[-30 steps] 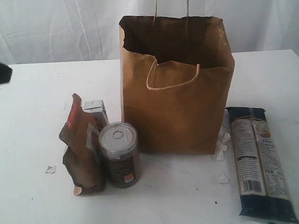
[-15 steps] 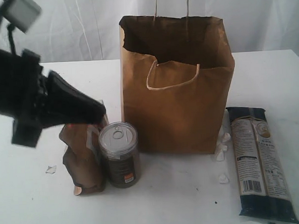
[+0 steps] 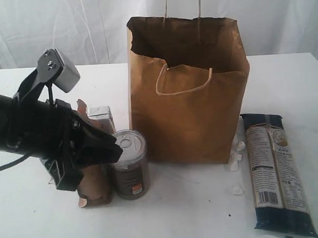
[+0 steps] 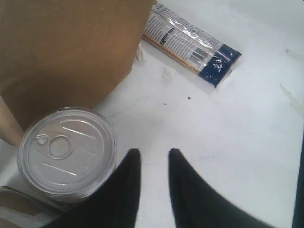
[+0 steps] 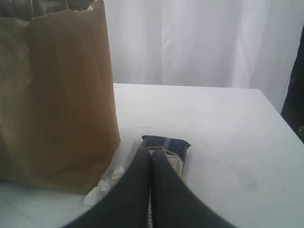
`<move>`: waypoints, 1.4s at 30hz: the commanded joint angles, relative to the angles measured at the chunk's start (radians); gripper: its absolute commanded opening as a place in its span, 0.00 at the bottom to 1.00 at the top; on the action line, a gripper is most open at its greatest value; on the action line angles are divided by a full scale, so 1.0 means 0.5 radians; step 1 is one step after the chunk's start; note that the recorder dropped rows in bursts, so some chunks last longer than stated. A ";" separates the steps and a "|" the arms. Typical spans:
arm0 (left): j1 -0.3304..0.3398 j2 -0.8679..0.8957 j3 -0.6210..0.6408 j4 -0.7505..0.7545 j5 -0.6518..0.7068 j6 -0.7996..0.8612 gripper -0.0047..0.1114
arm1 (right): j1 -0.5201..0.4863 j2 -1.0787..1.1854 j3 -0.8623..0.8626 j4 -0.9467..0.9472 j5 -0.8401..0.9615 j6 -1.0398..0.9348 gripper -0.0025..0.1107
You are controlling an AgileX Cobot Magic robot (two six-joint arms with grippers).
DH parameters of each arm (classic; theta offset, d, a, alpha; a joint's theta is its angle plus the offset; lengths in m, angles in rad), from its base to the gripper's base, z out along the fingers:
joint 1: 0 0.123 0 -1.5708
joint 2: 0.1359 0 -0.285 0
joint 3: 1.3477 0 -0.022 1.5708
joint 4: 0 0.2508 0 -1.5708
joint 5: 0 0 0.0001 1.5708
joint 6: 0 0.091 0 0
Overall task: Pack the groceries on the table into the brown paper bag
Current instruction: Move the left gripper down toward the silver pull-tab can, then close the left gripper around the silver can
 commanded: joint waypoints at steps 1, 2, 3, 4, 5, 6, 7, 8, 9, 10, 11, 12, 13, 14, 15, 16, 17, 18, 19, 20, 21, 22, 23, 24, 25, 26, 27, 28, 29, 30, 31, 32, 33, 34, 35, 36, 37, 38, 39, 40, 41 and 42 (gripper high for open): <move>-0.011 -0.001 0.002 0.021 0.073 0.008 0.72 | -0.009 -0.003 0.006 0.006 -0.026 0.005 0.02; -0.011 -0.001 0.002 0.018 0.073 0.029 0.80 | -0.009 -0.003 0.006 0.006 -0.026 0.005 0.02; -0.011 -0.001 0.002 0.021 0.073 0.090 0.83 | -0.009 -0.003 0.006 0.006 -0.026 0.005 0.02; -0.011 -0.001 0.002 0.021 0.073 0.167 0.84 | -0.009 -0.003 0.006 0.006 -0.026 0.005 0.02; -0.011 0.003 0.002 0.021 0.073 0.267 0.84 | -0.009 -0.003 0.006 0.006 -0.026 0.005 0.02; -0.011 0.013 0.002 0.015 0.073 0.379 0.84 | -0.009 -0.003 0.006 0.006 -0.030 0.005 0.02; -0.011 0.026 0.002 0.004 0.062 0.469 0.84 | -0.009 -0.003 0.006 0.006 -0.030 0.005 0.02; -0.011 0.049 0.002 -0.012 0.044 0.563 0.84 | -0.009 -0.003 0.006 0.006 -0.030 0.005 0.02; -0.011 0.079 0.002 -0.037 0.006 0.639 0.84 | -0.009 -0.003 0.006 0.006 -0.030 0.005 0.02; -0.011 0.106 0.002 -0.072 -0.020 0.694 0.84 | -0.009 -0.003 0.006 0.006 -0.030 0.005 0.02; -0.011 0.143 0.002 -0.121 -0.063 0.766 0.84 | -0.009 -0.003 0.006 0.006 -0.030 0.005 0.02; -0.011 0.180 0.002 -0.162 -0.099 0.833 0.84 | -0.009 -0.003 0.006 0.006 -0.030 0.005 0.02; -0.011 0.216 0.002 -0.187 -0.130 0.881 0.84 | -0.009 -0.003 0.006 0.006 -0.030 0.005 0.02; -0.011 0.252 0.002 -0.212 -0.170 0.942 0.84 | -0.009 -0.003 0.006 0.006 -0.030 0.005 0.02; -0.011 0.284 0.002 -0.232 -0.210 0.981 0.84 | -0.009 -0.003 0.006 0.006 -0.030 0.005 0.02; -0.011 0.307 0.002 -0.250 -0.237 1.010 0.84 | -0.009 -0.003 0.006 0.006 -0.030 0.005 0.02; -0.011 0.334 0.002 -0.264 -0.264 1.046 0.84 | -0.009 -0.003 0.006 0.006 -0.025 0.005 0.02; -0.011 0.360 -0.002 -0.269 -0.284 1.056 0.84 | -0.009 -0.003 0.006 0.006 -0.025 0.005 0.02; -0.011 0.386 -0.009 -0.279 -0.293 1.057 0.84 | -0.009 -0.003 0.006 0.006 -0.025 0.005 0.02; -0.011 0.408 -0.015 -0.291 -0.293 1.057 0.84 | -0.009 -0.003 0.006 0.006 -0.025 0.005 0.02; -0.011 0.466 -0.032 -0.338 -0.293 1.060 0.84 | -0.009 -0.003 0.006 0.006 -0.025 0.005 0.02; -0.011 0.495 -0.040 -0.353 -0.296 1.080 0.84 | -0.009 -0.003 0.006 0.006 -0.025 0.005 0.02; -0.011 0.539 -0.055 -0.352 -0.318 1.101 0.84 | -0.009 -0.003 0.006 0.006 -0.025 0.005 0.02; -0.011 0.559 -0.064 -0.357 -0.348 1.101 0.84 | -0.009 -0.003 0.006 0.006 -0.025 0.005 0.02; -0.011 0.591 -0.074 -0.357 -0.381 1.101 0.84 | -0.009 -0.003 0.006 0.006 -0.025 0.005 0.02; -0.011 0.601 -0.077 -0.357 -0.401 1.101 0.84 | -0.009 -0.003 0.006 0.006 -0.025 0.005 0.02; -0.011 0.626 -0.077 -0.357 -0.411 1.101 0.84 | -0.009 -0.003 0.006 0.006 -0.025 0.005 0.02; -0.011 0.637 -0.077 -0.357 -0.407 1.101 0.84 | -0.009 -0.003 0.006 0.006 -0.025 0.005 0.02; -0.011 0.657 -0.077 -0.357 -0.407 1.101 0.84 | -0.009 -0.003 0.006 0.006 -0.025 0.005 0.02; -0.011 0.672 -0.077 -0.357 -0.407 1.101 0.84 | -0.009 -0.003 0.006 0.006 -0.025 0.005 0.02; -0.011 0.672 -0.077 -0.357 -0.407 1.101 0.84 | -0.009 -0.003 0.006 0.006 -0.025 0.005 0.02; -0.011 0.662 -0.077 -0.357 -0.407 1.101 0.84 | -0.009 -0.003 0.006 0.006 -0.025 0.005 0.02; -0.011 0.658 -0.077 -0.357 -0.407 1.101 0.84 | -0.009 -0.003 0.006 0.006 -0.025 0.005 0.02; -0.011 0.644 -0.077 -0.357 -0.407 1.101 0.84 | -0.009 -0.003 0.006 0.006 -0.025 0.005 0.02; -0.011 0.626 -0.077 -0.357 -0.407 1.101 0.84 | -0.009 -0.003 0.006 0.006 -0.025 0.005 0.02; -0.011 0.590 -0.077 -0.357 -0.403 1.101 0.84 | -0.009 -0.003 0.006 0.006 -0.025 0.005 0.02; -0.011 0.571 -0.077 -0.357 -0.398 1.101 0.84 | -0.009 -0.003 0.006 0.006 -0.025 0.005 0.02; -0.011 0.550 -0.077 -0.357 -0.388 1.101 0.84 | -0.009 -0.003 0.006 0.006 -0.025 0.005 0.02; -0.011 0.521 -0.077 -0.357 -0.376 1.101 0.84 | -0.009 -0.003 0.006 0.006 -0.025 0.005 0.02; -0.011 0.504 -0.077 -0.357 -0.367 1.101 0.84 | -0.009 -0.003 0.006 0.006 -0.025 0.005 0.02; -0.011 0.487 -0.077 -0.357 -0.363 1.101 0.84 | -0.009 -0.003 0.006 0.006 -0.025 0.005 0.02; -0.011 0.483 -0.077 -0.357 -0.354 1.101 0.84 | -0.009 -0.003 0.006 0.006 -0.029 0.005 0.02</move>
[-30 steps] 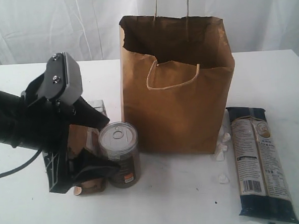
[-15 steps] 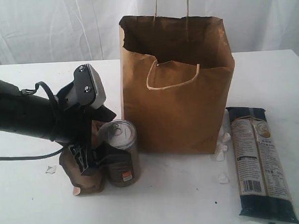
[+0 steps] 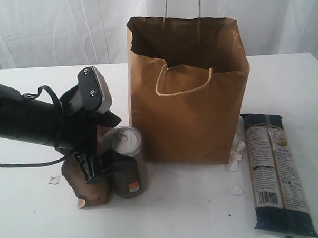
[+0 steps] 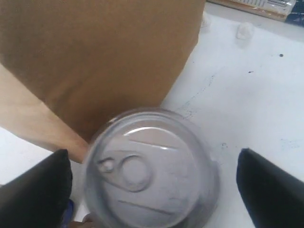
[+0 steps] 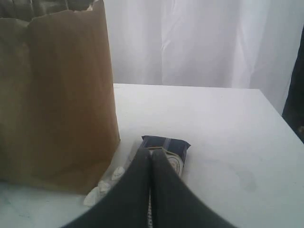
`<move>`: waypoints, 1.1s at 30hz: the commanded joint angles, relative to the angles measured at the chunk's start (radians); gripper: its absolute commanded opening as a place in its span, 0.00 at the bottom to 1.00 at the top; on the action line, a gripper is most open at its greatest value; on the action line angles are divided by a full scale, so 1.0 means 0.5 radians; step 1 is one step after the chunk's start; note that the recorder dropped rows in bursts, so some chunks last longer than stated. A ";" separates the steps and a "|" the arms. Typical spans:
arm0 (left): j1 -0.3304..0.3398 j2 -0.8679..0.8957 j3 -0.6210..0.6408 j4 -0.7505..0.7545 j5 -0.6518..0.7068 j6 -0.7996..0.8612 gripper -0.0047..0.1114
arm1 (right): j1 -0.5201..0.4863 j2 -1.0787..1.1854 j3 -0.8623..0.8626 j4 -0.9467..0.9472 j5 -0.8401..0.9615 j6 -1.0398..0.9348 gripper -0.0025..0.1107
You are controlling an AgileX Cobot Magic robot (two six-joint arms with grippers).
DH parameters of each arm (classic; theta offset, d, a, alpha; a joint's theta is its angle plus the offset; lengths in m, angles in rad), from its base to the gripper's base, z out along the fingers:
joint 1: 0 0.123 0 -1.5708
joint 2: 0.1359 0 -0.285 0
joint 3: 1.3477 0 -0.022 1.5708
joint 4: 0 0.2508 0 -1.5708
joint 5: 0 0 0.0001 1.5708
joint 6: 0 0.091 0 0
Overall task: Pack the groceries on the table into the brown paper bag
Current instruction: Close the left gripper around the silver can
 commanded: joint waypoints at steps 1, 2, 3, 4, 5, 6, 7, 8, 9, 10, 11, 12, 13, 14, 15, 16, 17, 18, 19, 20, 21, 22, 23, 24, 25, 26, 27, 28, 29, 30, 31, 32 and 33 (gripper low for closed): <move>-0.011 -0.063 0.015 -0.005 0.078 -0.026 0.84 | -0.009 -0.003 0.006 0.006 -0.026 0.005 0.02; -0.011 -0.054 0.015 -0.005 0.092 -0.026 0.84 | -0.009 -0.003 0.006 0.006 -0.026 0.005 0.02; -0.011 -0.041 0.015 -0.005 0.103 -0.026 0.84 | -0.009 -0.003 0.006 0.006 -0.026 0.005 0.02; -0.011 -0.031 0.015 -0.005 0.106 -0.026 0.84 | -0.009 -0.003 0.006 0.006 -0.026 0.005 0.02; -0.011 -0.011 0.015 -0.005 0.106 -0.026 0.84 | -0.009 -0.003 0.006 0.006 -0.026 0.005 0.02; -0.011 0.007 0.015 -0.005 0.106 -0.026 0.84 | -0.009 -0.003 0.006 0.006 -0.026 0.005 0.02; -0.011 0.018 0.015 -0.005 0.106 -0.011 0.84 | -0.009 -0.003 0.006 0.006 -0.026 0.005 0.02; -0.011 0.036 0.015 -0.005 0.106 0.025 0.84 | -0.009 -0.003 0.006 0.006 -0.026 0.005 0.02; -0.011 0.059 0.015 -0.005 0.106 0.065 0.84 | -0.009 -0.003 0.006 0.006 -0.026 0.005 0.02; -0.011 0.080 0.015 -0.005 0.106 0.108 0.84 | -0.009 -0.003 0.006 0.006 -0.026 0.005 0.02; -0.011 0.098 0.015 -0.005 0.106 0.136 0.84 | -0.009 -0.003 0.006 0.006 -0.026 0.005 0.02; -0.011 0.118 0.015 -0.005 0.106 0.162 0.84 | -0.009 -0.003 0.006 0.006 -0.026 0.005 0.02; -0.011 0.136 0.015 -0.005 0.106 0.176 0.84 | -0.009 -0.003 0.006 0.006 -0.026 0.005 0.02; -0.011 0.151 0.015 -0.005 0.106 0.176 0.84 | -0.009 -0.003 0.006 0.006 -0.026 0.005 0.02; -0.011 0.167 0.015 -0.005 0.106 0.176 0.84 | -0.009 -0.003 0.006 0.006 -0.026 0.005 0.02; -0.011 0.180 0.015 -0.005 0.106 0.176 0.84 | -0.009 -0.003 0.006 0.006 -0.026 0.005 0.02; -0.011 0.190 0.015 -0.005 0.108 0.176 0.84 | -0.009 -0.003 0.006 0.006 -0.026 0.005 0.02; -0.011 0.200 0.015 -0.005 0.108 0.176 0.84 | -0.009 -0.003 0.006 0.006 -0.026 0.005 0.02; -0.011 0.208 0.015 -0.012 0.108 0.176 0.84 | -0.009 -0.003 0.006 0.006 -0.026 0.005 0.02; -0.011 0.214 0.015 -0.021 0.108 0.176 0.84 | -0.009 -0.003 0.006 0.006 -0.026 0.005 0.02; -0.011 0.218 0.015 -0.034 0.108 0.176 0.84 | -0.009 -0.003 0.006 0.006 -0.026 0.005 0.02; -0.011 0.218 0.015 -0.063 0.108 0.176 0.84 | -0.009 -0.003 0.006 0.006 -0.026 0.005 0.02; -0.011 0.221 0.015 -0.088 0.108 0.176 0.84 | -0.009 -0.003 0.006 0.006 -0.026 0.005 0.02; -0.011 0.221 0.015 -0.118 0.108 0.176 0.84 | -0.009 -0.003 0.006 0.006 -0.026 0.005 0.02; -0.011 0.221 0.015 -0.142 0.108 0.176 0.84 | -0.009 -0.003 0.006 0.006 -0.026 0.005 0.02; -0.011 0.221 0.015 -0.161 0.108 0.176 0.84 | -0.009 -0.003 0.006 0.006 -0.026 0.005 0.02; -0.011 0.221 0.015 -0.165 0.108 0.176 0.83 | -0.009 -0.003 0.006 0.006 -0.026 0.005 0.02; -0.011 0.221 0.015 -0.165 0.108 0.176 0.81 | -0.009 -0.003 0.006 0.006 -0.026 0.005 0.02; -0.011 0.221 0.015 -0.165 0.108 0.176 0.80 | -0.009 -0.003 0.006 0.006 -0.026 0.005 0.02; -0.011 0.221 0.015 -0.165 0.108 0.176 0.77 | -0.009 -0.003 0.006 0.006 -0.026 0.005 0.02; -0.011 0.221 0.015 -0.165 0.108 0.176 0.73 | -0.009 -0.003 0.006 0.006 -0.026 0.005 0.02; -0.011 0.221 0.015 -0.165 0.108 0.176 0.69 | -0.009 -0.003 0.006 0.006 -0.026 0.005 0.02; -0.011 0.221 0.015 -0.165 0.108 0.176 0.64 | -0.009 -0.003 0.006 0.006 -0.026 0.005 0.02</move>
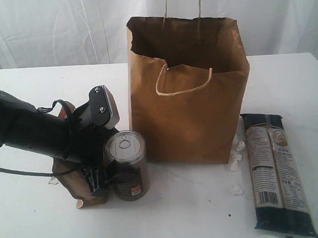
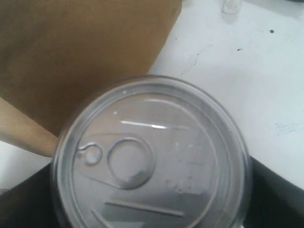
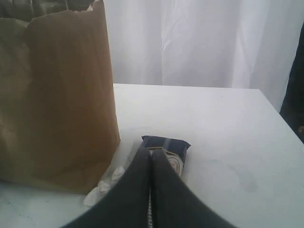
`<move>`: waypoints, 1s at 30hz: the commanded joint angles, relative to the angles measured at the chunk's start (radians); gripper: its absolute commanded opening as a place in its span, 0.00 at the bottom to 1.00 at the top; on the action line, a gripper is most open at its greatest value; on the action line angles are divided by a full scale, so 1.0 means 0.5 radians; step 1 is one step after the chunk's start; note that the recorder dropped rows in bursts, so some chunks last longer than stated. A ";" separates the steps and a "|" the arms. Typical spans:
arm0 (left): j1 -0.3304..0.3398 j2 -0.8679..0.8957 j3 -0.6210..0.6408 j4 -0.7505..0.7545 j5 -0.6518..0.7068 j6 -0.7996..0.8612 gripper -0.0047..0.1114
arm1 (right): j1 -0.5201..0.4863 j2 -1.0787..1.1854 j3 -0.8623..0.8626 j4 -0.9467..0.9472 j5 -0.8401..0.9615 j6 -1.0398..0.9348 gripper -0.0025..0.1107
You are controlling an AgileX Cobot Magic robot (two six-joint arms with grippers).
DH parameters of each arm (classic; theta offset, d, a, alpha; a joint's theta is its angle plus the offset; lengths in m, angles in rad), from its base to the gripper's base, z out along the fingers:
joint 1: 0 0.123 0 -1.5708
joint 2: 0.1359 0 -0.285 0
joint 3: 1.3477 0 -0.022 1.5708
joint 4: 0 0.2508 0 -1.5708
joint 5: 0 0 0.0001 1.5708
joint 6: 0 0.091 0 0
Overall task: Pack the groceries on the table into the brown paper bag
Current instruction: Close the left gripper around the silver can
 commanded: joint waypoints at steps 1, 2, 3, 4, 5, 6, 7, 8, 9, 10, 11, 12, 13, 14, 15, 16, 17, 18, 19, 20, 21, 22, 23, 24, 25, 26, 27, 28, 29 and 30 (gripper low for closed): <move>-0.011 -0.003 0.012 -0.042 0.047 0.002 0.61 | -0.009 -0.003 0.006 0.006 -0.026 0.005 0.02; -0.011 -0.003 0.012 -0.042 0.047 0.002 0.58 | -0.009 -0.003 0.006 0.006 -0.026 0.005 0.02; -0.011 -0.003 0.012 -0.042 0.047 0.002 0.55 | -0.009 -0.003 0.006 0.006 -0.026 0.005 0.02; -0.011 -0.003 0.012 -0.042 0.047 0.002 0.52 | -0.009 -0.003 0.006 0.006 -0.026 0.005 0.02; -0.011 -0.003 0.012 -0.042 0.047 0.002 0.49 | -0.009 -0.003 0.006 0.006 -0.026 0.005 0.02; -0.011 -0.003 0.012 -0.042 0.047 0.002 0.47 | -0.009 -0.003 0.006 0.006 -0.026 0.005 0.02; -0.011 -0.007 0.012 -0.042 0.047 0.002 0.44 | -0.009 -0.003 0.006 0.006 -0.026 0.005 0.02; -0.011 -0.007 0.012 -0.042 0.047 0.002 0.42 | -0.009 -0.003 0.006 0.006 -0.026 0.005 0.02; -0.011 -0.007 0.012 -0.042 0.047 0.002 0.39 | -0.009 -0.003 0.006 0.006 -0.026 0.005 0.02; -0.011 -0.007 0.012 -0.042 0.047 0.002 0.36 | -0.009 -0.003 0.006 0.006 -0.026 0.005 0.02; -0.011 -0.007 0.012 -0.042 0.047 0.002 0.33 | -0.009 -0.003 0.006 0.006 -0.026 0.005 0.02; -0.011 -0.007 0.012 -0.042 0.047 0.002 0.30 | -0.009 -0.003 0.006 0.006 -0.026 0.005 0.02; -0.011 -0.007 0.012 -0.042 0.047 0.002 0.27 | -0.009 -0.003 0.006 0.006 -0.026 0.005 0.02; -0.011 -0.007 0.012 -0.042 0.047 0.002 0.24 | -0.009 -0.003 0.006 0.006 -0.026 0.005 0.02; -0.011 -0.007 0.012 -0.042 0.062 0.002 0.22 | -0.009 -0.003 0.006 0.006 -0.026 0.005 0.02; -0.011 -0.009 0.012 -0.042 0.078 0.002 0.18 | -0.009 -0.003 0.006 0.006 -0.026 0.005 0.02; -0.011 -0.015 0.012 -0.042 0.094 0.002 0.15 | -0.009 -0.003 0.006 0.006 -0.026 0.005 0.02; -0.011 -0.023 0.012 -0.043 0.106 0.002 0.12 | -0.009 -0.003 0.006 0.006 -0.026 0.005 0.02; -0.011 -0.042 0.012 -0.043 0.131 0.002 0.07 | -0.009 -0.003 0.006 0.006 -0.026 0.005 0.02; -0.011 -0.059 0.012 -0.043 0.139 0.002 0.04 | -0.009 -0.003 0.006 0.006 -0.026 0.005 0.02; -0.011 -0.081 0.012 -0.047 0.145 0.002 0.04 | -0.009 -0.003 0.006 0.006 -0.026 0.005 0.02; -0.011 -0.105 0.012 -0.047 0.148 0.002 0.04 | -0.009 -0.003 0.006 0.006 -0.026 0.005 0.02; -0.011 -0.131 0.012 -0.047 0.148 0.002 0.04 | -0.009 -0.003 0.006 0.006 -0.026 0.005 0.02; -0.011 -0.153 0.012 -0.047 0.148 0.002 0.04 | -0.009 -0.003 0.006 0.006 -0.026 0.005 0.02; -0.011 -0.189 0.012 -0.047 0.148 0.002 0.04 | -0.009 -0.003 0.006 0.006 -0.026 0.005 0.02; -0.011 -0.213 0.012 -0.047 0.148 0.002 0.04 | -0.009 -0.003 0.006 0.006 -0.026 0.005 0.02; -0.011 -0.239 0.012 -0.047 0.158 0.002 0.04 | -0.009 -0.003 0.006 0.006 -0.026 0.005 0.02; -0.011 -0.278 0.012 -0.047 0.182 0.002 0.04 | -0.009 -0.003 0.006 0.006 -0.026 0.005 0.02; -0.011 -0.304 0.012 -0.047 0.207 -0.003 0.04 | -0.009 -0.003 0.006 0.006 -0.026 0.005 0.02; -0.011 -0.340 0.012 -0.047 0.247 -0.011 0.04 | -0.009 -0.003 0.006 0.006 -0.026 0.005 0.02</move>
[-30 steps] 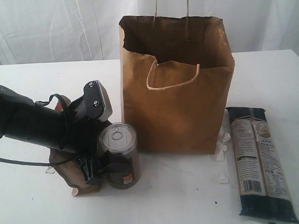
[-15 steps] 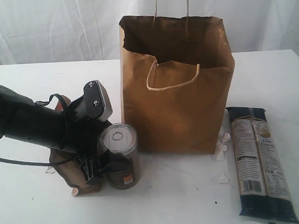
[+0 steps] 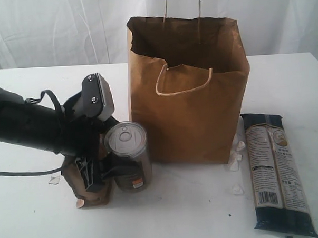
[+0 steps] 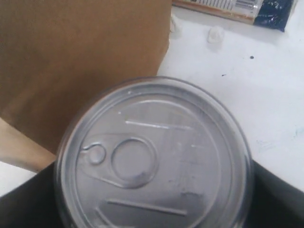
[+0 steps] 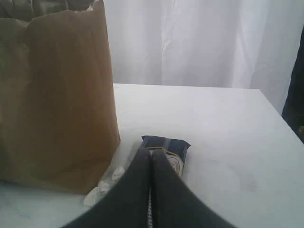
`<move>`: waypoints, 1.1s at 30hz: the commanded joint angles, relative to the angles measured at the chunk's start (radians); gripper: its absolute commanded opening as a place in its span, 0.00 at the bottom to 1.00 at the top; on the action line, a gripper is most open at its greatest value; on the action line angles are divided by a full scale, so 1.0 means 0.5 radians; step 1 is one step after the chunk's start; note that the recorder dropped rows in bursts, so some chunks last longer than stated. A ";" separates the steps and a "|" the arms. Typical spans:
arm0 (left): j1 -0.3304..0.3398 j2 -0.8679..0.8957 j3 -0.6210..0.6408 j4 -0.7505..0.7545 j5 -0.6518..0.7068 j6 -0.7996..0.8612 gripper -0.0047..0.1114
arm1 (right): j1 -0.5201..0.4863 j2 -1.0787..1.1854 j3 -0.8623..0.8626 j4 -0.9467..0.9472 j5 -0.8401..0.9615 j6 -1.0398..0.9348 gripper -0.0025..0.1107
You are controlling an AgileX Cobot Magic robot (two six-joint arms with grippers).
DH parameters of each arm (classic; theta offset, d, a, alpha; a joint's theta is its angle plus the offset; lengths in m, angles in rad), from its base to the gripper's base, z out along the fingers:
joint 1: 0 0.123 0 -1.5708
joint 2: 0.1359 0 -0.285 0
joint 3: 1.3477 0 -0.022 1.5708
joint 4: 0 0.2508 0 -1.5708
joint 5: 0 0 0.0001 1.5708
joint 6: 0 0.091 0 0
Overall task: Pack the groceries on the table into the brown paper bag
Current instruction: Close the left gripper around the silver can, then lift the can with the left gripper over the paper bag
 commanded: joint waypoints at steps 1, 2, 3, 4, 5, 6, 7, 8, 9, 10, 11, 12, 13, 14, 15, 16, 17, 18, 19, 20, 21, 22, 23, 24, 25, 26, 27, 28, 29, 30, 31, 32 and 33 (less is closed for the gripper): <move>-0.011 -0.181 -0.003 -0.056 0.205 -0.035 0.04 | -0.009 -0.003 0.006 0.006 -0.026 0.005 0.02; -0.011 -0.219 -0.003 -0.056 0.251 -0.067 0.04 | -0.009 -0.003 0.006 0.006 -0.026 0.005 0.02; -0.011 -0.259 -0.003 -0.056 0.311 -0.104 0.04 | -0.009 -0.003 0.006 0.006 -0.026 0.005 0.02; -0.011 -0.301 -0.003 -0.056 0.387 -0.138 0.04 | -0.009 -0.003 0.006 0.006 -0.026 0.005 0.02; -0.011 -0.337 -0.003 -0.056 0.448 -0.153 0.04 | -0.009 -0.003 0.006 0.006 -0.030 0.005 0.02; -0.011 -0.383 -0.003 -0.056 0.522 -0.166 0.04 | -0.009 -0.003 0.006 0.006 -0.034 0.005 0.02; -0.011 -0.431 -0.003 -0.056 0.594 -0.171 0.04 | -0.009 -0.003 0.006 0.006 -0.034 0.005 0.02; -0.011 -0.470 -0.003 -0.056 0.659 -0.171 0.04 | -0.009 -0.003 0.006 0.006 -0.034 0.005 0.02; -0.011 -0.521 -0.003 -0.056 0.713 -0.171 0.04 | -0.009 -0.003 0.006 0.006 -0.034 0.005 0.02; -0.011 -0.573 -0.003 -0.056 0.752 -0.171 0.04 | -0.009 -0.003 0.006 0.006 -0.034 0.005 0.02; -0.011 -0.624 -0.003 -0.056 0.777 -0.171 0.04 | -0.009 -0.003 0.006 0.006 -0.038 0.005 0.02; -0.011 -0.728 -0.003 -0.056 0.812 -0.171 0.04 | -0.009 -0.003 0.006 0.006 -0.038 0.005 0.02; -0.011 -0.777 -0.003 -0.057 0.812 -0.171 0.04 | -0.009 -0.003 0.006 0.006 -0.038 0.005 0.02; -0.011 -0.861 -0.011 -0.105 0.817 -0.171 0.04 | -0.009 -0.003 0.006 0.006 -0.043 0.005 0.02; -0.011 -0.901 -0.025 -0.156 0.821 -0.166 0.04 | -0.009 -0.003 0.006 0.006 -0.047 0.005 0.02; -0.011 -0.958 -0.064 -0.341 0.821 -0.136 0.04 | -0.009 -0.003 0.006 0.006 -0.055 0.005 0.02; -0.011 -0.977 -0.092 -0.470 0.817 -0.090 0.04 | -0.009 -0.003 0.006 0.006 -0.060 0.005 0.02; -0.011 -0.997 -0.145 -0.717 0.809 0.012 0.04 | -0.009 -0.003 0.006 0.006 -0.065 0.005 0.02; -0.011 -0.997 -0.181 -0.849 0.804 0.072 0.04 | -0.009 -0.003 0.006 0.006 -0.069 0.005 0.02; -0.011 -0.997 -0.213 -1.034 0.784 0.173 0.04 | -0.009 -0.003 0.006 0.006 -0.074 0.005 0.02; -0.011 -0.993 -0.260 -1.034 0.748 0.257 0.04 | -0.009 -0.003 0.006 0.006 -0.077 0.005 0.02; -0.011 -0.977 -0.350 -1.034 0.633 0.344 0.04 | -0.009 -0.003 0.006 0.006 -0.080 0.005 0.02; -0.011 -0.950 -0.396 -1.034 0.575 0.362 0.04 | -0.009 -0.003 0.006 0.006 -0.080 0.005 0.02; -0.011 -0.885 -0.492 -1.034 0.528 0.366 0.04 | -0.009 -0.003 0.006 0.006 -0.080 0.005 0.02; -0.011 -0.838 -0.560 -1.034 0.523 0.366 0.04 | -0.009 -0.003 0.006 0.006 -0.080 0.005 0.02; -0.011 -0.744 -0.662 -1.034 0.562 0.366 0.04 | -0.009 -0.003 0.006 0.006 -0.080 0.005 0.02; -0.011 -0.675 -0.734 -1.034 0.605 0.366 0.04 | -0.009 -0.003 0.006 0.006 -0.080 0.005 0.02; -0.011 -0.582 -0.832 -1.034 0.623 0.366 0.04 | -0.009 -0.003 0.006 0.006 -0.080 0.005 0.02; -0.011 -0.526 -0.869 -1.034 0.623 0.366 0.04 | -0.009 -0.003 0.006 0.006 -0.080 0.005 0.02; -0.011 -0.470 -0.909 -1.034 0.623 0.366 0.04 | -0.009 -0.003 0.006 0.006 -0.080 0.005 0.02; -0.011 -0.415 -0.948 -1.034 0.632 0.366 0.04 | -0.009 -0.003 0.006 0.006 -0.084 0.005 0.02; -0.011 -0.372 -0.977 -1.034 0.648 0.366 0.04 | -0.009 -0.003 0.006 0.006 -0.084 0.005 0.02; -0.011 -0.318 -1.011 -1.034 0.685 0.366 0.04 | -0.009 -0.003 0.006 0.006 -0.084 0.005 0.02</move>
